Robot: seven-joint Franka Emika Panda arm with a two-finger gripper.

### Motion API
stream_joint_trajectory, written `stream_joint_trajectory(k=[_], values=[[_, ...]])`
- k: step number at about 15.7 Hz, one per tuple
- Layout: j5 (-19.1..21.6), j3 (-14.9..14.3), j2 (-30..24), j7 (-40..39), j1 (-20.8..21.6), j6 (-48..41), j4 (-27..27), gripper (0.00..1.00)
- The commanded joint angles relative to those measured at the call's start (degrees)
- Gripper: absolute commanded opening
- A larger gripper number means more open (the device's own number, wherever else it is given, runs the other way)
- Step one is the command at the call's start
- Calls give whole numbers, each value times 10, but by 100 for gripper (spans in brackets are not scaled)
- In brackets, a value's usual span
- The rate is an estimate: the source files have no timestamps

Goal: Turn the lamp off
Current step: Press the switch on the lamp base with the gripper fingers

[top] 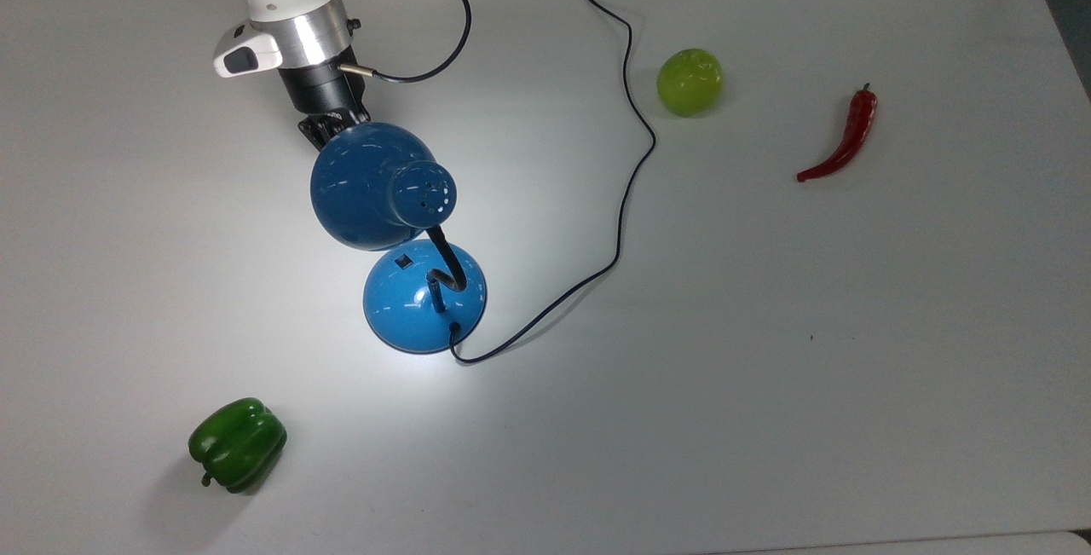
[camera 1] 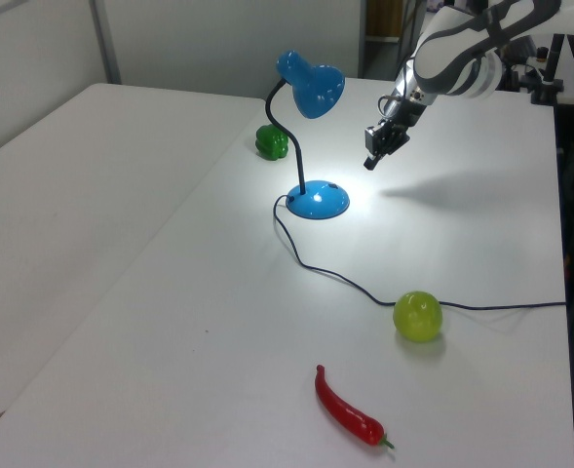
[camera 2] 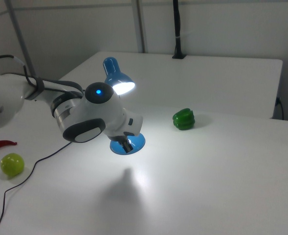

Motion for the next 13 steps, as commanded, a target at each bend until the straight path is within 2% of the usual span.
stream_joint_trajectory(k=[1, 6, 9, 13], values=[[71, 2, 37, -7, 2, 9, 41, 0], [111, 21, 94, -4, 2, 10, 102, 0], [139, 23, 99, -6, 2, 10, 108, 0], [141, 32, 111, -8, 2, 14, 112, 0]])
